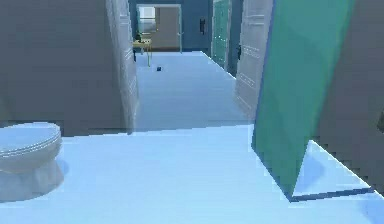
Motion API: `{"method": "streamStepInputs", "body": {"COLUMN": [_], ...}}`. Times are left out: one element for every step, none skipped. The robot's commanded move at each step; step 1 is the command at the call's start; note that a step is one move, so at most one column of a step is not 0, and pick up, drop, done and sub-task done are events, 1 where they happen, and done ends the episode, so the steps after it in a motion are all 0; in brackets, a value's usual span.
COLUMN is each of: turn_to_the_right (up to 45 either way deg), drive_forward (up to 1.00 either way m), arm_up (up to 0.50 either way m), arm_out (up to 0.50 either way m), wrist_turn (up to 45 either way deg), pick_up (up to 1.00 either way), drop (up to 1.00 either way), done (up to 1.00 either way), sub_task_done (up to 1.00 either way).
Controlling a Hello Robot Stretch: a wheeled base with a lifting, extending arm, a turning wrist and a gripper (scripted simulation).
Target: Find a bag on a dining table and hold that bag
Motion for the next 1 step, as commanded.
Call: {"method": "streamStepInputs", "body": {"turn_to_the_right": [0.0], "drive_forward": [1.0], "arm_up": [0.0], "arm_out": [0.0], "wrist_turn": [0.0], "pick_up": [0.0], "drop": [0.0], "done": [0.0], "sub_task_done": [0.0]}}
